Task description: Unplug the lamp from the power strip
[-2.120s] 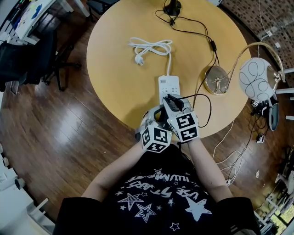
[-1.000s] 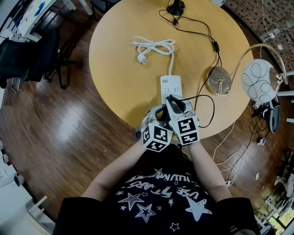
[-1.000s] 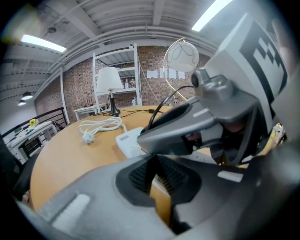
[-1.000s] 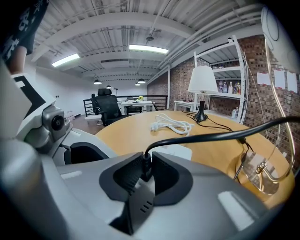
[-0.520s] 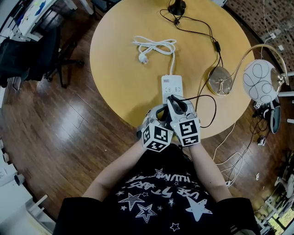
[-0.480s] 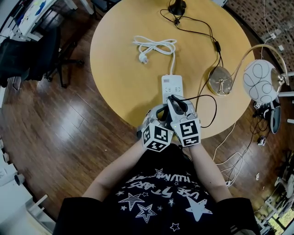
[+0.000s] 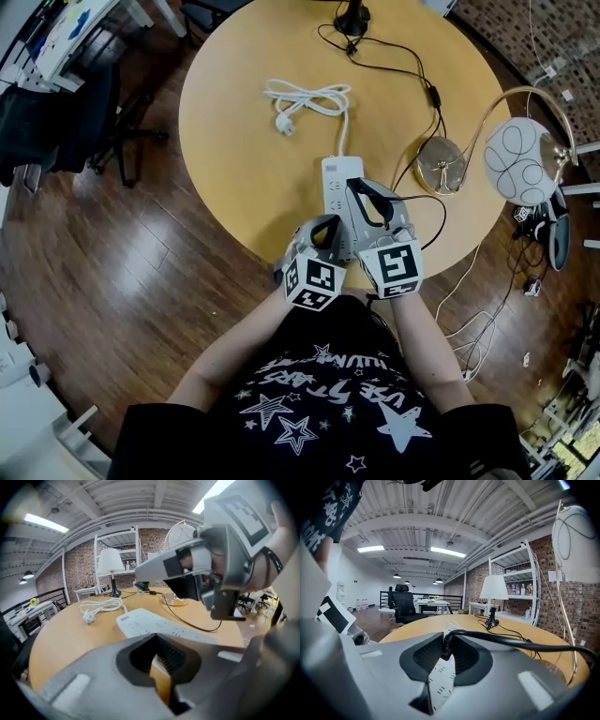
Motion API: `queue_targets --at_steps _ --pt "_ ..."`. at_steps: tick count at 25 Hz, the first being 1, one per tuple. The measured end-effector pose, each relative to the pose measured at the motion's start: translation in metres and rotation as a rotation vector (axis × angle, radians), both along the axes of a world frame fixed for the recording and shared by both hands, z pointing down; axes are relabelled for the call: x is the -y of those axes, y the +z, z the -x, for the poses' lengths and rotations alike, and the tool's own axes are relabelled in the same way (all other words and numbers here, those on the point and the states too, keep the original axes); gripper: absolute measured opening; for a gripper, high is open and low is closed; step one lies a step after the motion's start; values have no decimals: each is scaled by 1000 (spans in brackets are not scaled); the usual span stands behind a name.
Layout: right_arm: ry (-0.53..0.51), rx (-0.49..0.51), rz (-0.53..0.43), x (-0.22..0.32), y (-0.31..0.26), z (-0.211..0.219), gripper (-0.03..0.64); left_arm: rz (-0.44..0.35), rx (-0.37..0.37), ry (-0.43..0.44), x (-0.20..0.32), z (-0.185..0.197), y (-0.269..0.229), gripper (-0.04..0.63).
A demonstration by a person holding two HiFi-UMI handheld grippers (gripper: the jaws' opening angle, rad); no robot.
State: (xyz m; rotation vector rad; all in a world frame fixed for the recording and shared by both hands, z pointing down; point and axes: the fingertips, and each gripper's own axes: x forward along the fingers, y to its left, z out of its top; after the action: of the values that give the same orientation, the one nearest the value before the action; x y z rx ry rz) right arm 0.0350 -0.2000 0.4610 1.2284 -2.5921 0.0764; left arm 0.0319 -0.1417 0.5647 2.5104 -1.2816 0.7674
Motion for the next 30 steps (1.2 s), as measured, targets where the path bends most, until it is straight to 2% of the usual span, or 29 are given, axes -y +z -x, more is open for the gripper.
queue_targets --at_steps 6,12,20,30 --pt "24 3 9 -11 1 -17 60 -10 36 16 1 0 0 5" --pt "34 29 -6 -18 -9 -23 60 -124 86 50 10 -2 -27 3" --pt "31 101 -91 -25 -56 -29 61 -267 -25 -73 25 17 -98 3" --pt "58 172 -154 -43 -101 -39 61 -464 -159 -142 13 39 -202 3"
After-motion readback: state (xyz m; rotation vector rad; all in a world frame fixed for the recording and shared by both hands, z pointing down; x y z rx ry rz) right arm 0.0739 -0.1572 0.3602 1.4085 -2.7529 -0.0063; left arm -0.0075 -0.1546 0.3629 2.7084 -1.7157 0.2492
